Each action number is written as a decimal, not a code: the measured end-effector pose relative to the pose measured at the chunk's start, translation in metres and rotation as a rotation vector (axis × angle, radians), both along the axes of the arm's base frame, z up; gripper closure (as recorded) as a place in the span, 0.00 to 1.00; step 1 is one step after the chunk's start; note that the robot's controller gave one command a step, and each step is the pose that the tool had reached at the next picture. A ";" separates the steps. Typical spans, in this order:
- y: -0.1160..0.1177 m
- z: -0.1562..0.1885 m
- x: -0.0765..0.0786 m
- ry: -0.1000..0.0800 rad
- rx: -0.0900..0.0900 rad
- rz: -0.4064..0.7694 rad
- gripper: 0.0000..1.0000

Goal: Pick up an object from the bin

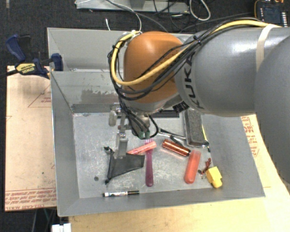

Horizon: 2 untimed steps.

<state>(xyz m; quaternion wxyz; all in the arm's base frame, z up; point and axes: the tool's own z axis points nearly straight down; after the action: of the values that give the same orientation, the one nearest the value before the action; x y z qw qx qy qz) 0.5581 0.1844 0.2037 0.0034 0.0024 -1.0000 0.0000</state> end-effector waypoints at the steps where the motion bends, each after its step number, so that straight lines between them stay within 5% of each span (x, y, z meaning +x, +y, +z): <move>1: -0.001 0.005 0.002 -0.007 0.001 -0.005 0.00; 2: -0.053 -0.124 -0.034 -0.008 0.003 0.069 0.00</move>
Offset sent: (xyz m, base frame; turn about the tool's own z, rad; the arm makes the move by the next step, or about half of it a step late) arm -0.0379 -0.0570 -0.1337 -0.0741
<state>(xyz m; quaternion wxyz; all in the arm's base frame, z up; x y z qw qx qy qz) 0.5236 0.1317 0.0795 -0.0005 0.0368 -0.9993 -0.0011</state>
